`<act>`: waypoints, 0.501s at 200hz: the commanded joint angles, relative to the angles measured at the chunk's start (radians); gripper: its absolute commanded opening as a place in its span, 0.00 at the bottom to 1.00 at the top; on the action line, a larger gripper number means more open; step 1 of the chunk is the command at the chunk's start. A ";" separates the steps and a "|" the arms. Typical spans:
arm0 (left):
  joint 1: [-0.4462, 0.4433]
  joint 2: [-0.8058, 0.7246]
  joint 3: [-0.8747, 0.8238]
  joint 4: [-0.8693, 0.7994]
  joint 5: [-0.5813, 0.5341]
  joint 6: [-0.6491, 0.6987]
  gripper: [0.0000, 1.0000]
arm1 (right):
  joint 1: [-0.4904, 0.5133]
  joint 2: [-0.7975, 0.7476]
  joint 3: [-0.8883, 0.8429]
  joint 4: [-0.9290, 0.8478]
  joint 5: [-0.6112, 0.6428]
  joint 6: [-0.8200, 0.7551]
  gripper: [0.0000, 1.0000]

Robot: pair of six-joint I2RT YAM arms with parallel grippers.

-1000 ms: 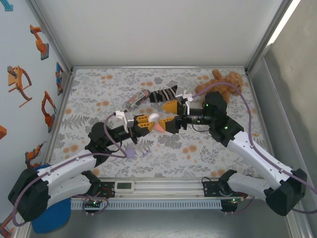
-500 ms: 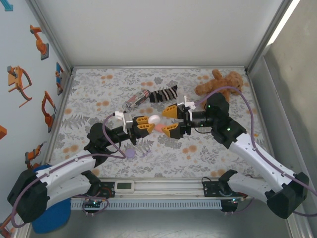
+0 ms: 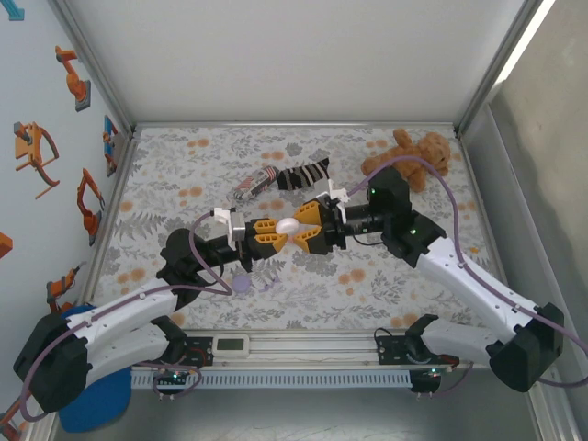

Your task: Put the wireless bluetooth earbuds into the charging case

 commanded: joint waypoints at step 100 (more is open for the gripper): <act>-0.009 0.008 0.023 0.039 0.013 -0.014 0.00 | 0.032 0.035 0.053 -0.019 -0.034 -0.030 0.27</act>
